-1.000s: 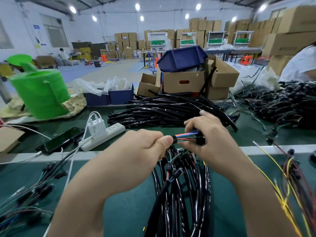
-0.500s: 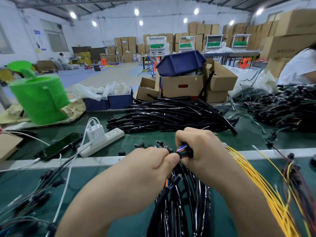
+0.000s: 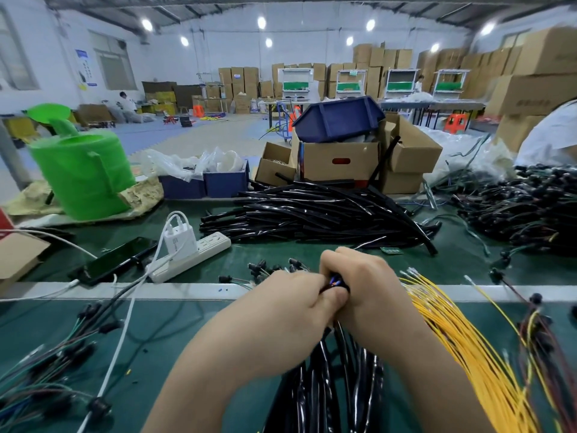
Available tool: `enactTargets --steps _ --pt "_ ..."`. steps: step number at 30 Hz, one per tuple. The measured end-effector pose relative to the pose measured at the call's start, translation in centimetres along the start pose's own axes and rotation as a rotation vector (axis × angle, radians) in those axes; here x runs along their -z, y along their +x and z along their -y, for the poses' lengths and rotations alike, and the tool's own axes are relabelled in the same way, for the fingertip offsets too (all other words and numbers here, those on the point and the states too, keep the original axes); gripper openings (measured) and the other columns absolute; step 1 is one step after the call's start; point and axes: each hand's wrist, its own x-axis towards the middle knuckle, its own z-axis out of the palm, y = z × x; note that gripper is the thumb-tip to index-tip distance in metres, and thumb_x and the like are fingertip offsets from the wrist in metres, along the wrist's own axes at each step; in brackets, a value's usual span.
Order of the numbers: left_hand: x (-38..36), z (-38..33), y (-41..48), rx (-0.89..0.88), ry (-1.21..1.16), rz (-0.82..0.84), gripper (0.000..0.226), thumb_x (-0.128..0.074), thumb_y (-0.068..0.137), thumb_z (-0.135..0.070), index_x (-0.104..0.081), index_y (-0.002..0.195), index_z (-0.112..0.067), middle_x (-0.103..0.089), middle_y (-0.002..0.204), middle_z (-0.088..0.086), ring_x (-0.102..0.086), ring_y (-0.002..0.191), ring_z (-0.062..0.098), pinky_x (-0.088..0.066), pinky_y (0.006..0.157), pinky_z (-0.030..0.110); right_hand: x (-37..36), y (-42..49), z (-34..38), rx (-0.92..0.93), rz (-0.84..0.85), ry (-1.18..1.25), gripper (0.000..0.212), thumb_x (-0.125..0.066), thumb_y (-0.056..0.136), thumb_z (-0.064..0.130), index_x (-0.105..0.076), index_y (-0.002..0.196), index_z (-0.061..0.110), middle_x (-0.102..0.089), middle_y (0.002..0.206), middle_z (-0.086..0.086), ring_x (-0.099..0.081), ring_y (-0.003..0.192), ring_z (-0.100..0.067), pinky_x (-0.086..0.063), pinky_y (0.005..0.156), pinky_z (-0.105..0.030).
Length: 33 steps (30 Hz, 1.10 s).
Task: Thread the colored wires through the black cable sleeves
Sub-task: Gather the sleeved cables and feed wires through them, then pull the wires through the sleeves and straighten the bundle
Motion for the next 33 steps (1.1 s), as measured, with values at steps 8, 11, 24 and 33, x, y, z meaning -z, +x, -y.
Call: enactTargets --steps 8,11,24,33 --pt "2.9 3.9 -2.2 -0.085 -0.245 -0.081 0.017 -0.058 0.083 -0.049 -0.061 0.081 -0.031 -0.051 0.054 -0.009 -0.042 0.043 0.002 -0.035 0.044 0.016 4.4 -2.1 -6.6 -0.355 -0.345 -0.025 0.027 -0.072 0.079 0.006 -0.052 0.064 0.016 -0.054 0.057 -0.002 -0.049 0.056 -0.021 -0.037 0.051 -0.029" --pt "4.9 6.5 -4.8 -0.014 -0.289 -0.157 0.029 -0.053 0.074 -0.056 -0.065 0.077 -0.031 -0.043 0.048 -0.005 -0.036 0.042 0.005 -0.031 0.042 0.017 5.6 -3.8 -8.4 -0.488 -0.422 0.049 0.031 -0.072 0.083 0.014 -0.05 0.061 0.017 -0.054 0.054 -0.002 -0.049 0.054 -0.017 -0.034 0.05 -0.026" --pt "-2.4 4.8 -13.7 0.243 -0.321 -0.11 0.021 -0.03 0.077 -0.06 -0.043 0.085 -0.046 -0.055 0.069 -0.014 -0.046 0.064 -0.001 -0.038 0.064 0.01 2.8 -1.7 1.0 -0.109 -0.414 -0.339 0.031 -0.084 0.065 0.011 -0.067 0.085 0.026 -0.067 0.094 0.004 -0.051 0.111 -0.037 -0.029 0.101 -0.055" --pt "-3.3 1.9 -14.8 0.289 -0.305 -0.09 0.021 -0.038 0.092 -0.05 -0.044 0.107 -0.037 -0.061 0.113 0.01 -0.056 0.104 0.023 -0.04 0.085 0.019 -0.7 2.5 -0.5 0.37 -0.454 -0.227 0.015 -0.054 0.078 0.016 -0.039 0.08 0.019 -0.034 0.081 0.021 -0.029 0.075 -0.014 -0.027 0.07 -0.033"
